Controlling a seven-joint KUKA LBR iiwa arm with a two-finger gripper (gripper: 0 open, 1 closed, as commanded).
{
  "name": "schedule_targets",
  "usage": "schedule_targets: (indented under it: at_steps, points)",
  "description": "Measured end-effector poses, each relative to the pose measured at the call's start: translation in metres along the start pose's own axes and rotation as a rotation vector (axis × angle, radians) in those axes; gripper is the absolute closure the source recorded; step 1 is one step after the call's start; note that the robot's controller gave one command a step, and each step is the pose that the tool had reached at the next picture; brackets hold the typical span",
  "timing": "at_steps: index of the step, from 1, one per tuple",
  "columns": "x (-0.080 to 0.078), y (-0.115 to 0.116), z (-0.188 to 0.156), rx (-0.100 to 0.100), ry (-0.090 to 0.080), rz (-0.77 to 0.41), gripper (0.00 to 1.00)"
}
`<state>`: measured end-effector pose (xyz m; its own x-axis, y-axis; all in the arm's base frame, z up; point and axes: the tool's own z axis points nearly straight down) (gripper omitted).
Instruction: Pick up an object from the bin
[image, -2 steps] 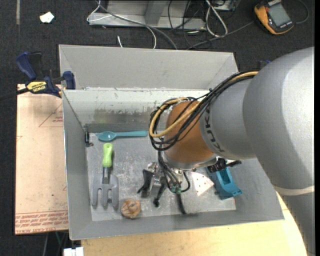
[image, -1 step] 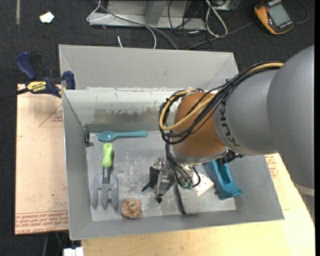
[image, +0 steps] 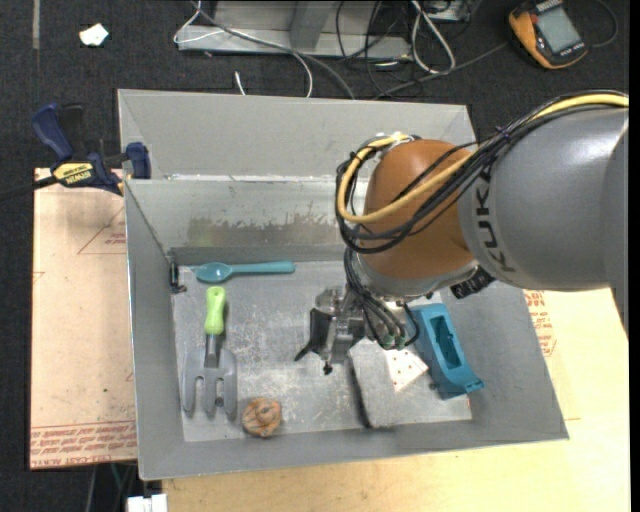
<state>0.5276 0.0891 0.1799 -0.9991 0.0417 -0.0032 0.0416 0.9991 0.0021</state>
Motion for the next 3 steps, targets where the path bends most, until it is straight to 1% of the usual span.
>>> schedule_targets:
  at_steps: [1, 2, 3]
  points:
    - [0.008, -0.001, 0.020, -0.002, -0.012, -0.207, 1.00]
    - [-0.030, -0.007, 0.080, -0.001, -0.013, -0.319, 1.00]
    - [-0.023, -0.008, 0.034, -0.001, 0.001, -0.281, 1.00]
